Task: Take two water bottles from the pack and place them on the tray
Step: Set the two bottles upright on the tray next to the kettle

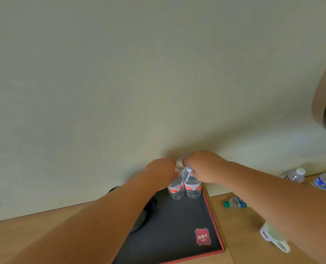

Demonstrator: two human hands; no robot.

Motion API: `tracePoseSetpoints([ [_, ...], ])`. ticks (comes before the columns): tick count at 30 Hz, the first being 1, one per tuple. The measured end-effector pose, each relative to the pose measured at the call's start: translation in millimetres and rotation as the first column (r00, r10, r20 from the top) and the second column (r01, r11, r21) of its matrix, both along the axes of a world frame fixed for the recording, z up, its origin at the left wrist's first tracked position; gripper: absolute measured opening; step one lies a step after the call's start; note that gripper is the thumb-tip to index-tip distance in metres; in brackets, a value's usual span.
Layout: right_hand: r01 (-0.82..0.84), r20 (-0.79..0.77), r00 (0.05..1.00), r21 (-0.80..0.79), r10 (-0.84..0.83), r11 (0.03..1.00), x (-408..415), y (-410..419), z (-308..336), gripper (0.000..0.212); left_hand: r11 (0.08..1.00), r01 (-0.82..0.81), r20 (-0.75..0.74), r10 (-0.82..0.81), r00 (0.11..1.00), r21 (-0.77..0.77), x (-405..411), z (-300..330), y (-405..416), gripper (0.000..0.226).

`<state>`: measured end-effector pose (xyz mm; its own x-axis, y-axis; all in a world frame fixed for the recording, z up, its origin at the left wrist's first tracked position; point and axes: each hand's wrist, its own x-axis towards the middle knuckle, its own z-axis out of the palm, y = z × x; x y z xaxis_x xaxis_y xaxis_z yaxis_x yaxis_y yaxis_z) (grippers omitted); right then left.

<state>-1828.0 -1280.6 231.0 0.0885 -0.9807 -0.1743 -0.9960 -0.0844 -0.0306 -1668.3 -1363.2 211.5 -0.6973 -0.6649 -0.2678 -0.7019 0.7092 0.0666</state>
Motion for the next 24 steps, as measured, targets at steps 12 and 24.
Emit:
tracePoseSetpoints([
  [12,0.008,0.018,1.0,-0.057,-0.007,0.998,-5.1,9.2,-17.9,0.029,0.995,0.096,-0.024,-0.096,0.995,0.005,-0.2,-4.7,8.6,0.03],
  [24,-0.005,-0.057,0.998,0.005,0.005,1.0,-1.3,-6.2,-8.2,0.023,0.999,0.036,-0.041,-0.035,0.999,0.021,-7.4,1.1,-0.4,0.03],
])
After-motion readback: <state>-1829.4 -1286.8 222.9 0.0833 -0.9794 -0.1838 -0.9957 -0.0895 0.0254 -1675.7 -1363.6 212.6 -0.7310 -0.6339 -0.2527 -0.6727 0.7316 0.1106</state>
